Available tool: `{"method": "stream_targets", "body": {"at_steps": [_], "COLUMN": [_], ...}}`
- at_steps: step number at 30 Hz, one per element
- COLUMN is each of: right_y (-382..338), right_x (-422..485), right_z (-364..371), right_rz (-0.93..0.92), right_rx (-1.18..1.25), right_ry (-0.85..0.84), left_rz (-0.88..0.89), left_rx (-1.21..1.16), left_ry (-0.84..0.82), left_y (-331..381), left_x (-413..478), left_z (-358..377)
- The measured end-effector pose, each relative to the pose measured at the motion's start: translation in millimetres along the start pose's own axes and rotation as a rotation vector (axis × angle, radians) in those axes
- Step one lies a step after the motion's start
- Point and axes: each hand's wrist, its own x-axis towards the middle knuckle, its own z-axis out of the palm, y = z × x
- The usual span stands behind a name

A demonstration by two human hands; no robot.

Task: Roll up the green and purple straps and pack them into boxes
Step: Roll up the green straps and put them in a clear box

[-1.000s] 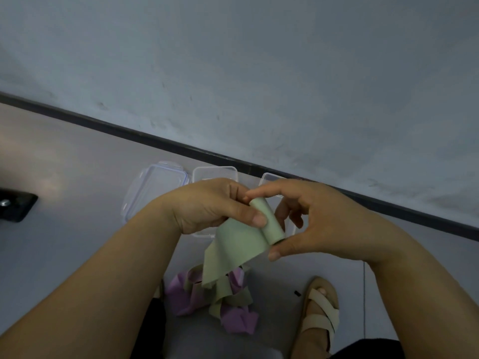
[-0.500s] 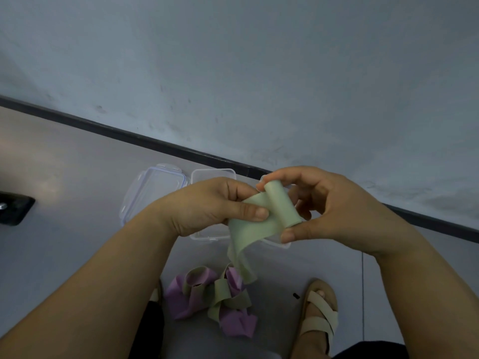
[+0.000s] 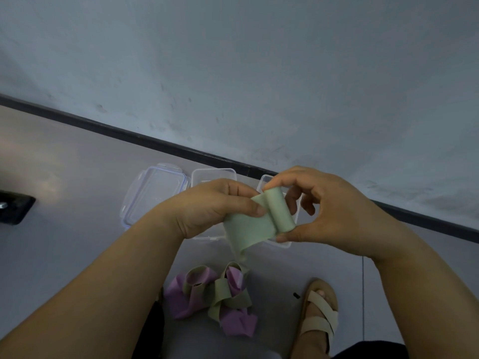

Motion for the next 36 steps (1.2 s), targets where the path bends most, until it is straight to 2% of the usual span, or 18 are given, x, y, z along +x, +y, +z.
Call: {"method": "stream_targets", "body": {"at_steps": [3, 8, 20, 25, 31, 36], "right_y": [2, 3, 4, 5, 0, -4], "right_x": [1, 2, 0, 2, 3, 9], "right_z": [2, 5, 4, 6, 8, 19], "right_rz": [-0.025, -0.036, -0.058, -0.033, 0.182, 0.267], "right_rx": [-0.036, -0.034, -0.134, -0.168, 0.141, 0.371], "right_ry": [-0.014, -0.039, -0.037, -0.024, 0.016, 0.257], "left_rz": [0.002, -0.018, -0.055, -0.046, 0.071, 0.175], "left_rx": [0.009, 0.102, 0.154, 0.15, 0.028, -0.184], "left_ry": [0.002, 0.13, 0.095, 0.147, 0.23, 0.334], "left_y": [2, 7, 6, 7, 4, 3], "left_x": [-1, -1, -2, -1, 2, 6], "left_z": [4, 9, 8, 9, 5, 5]}}
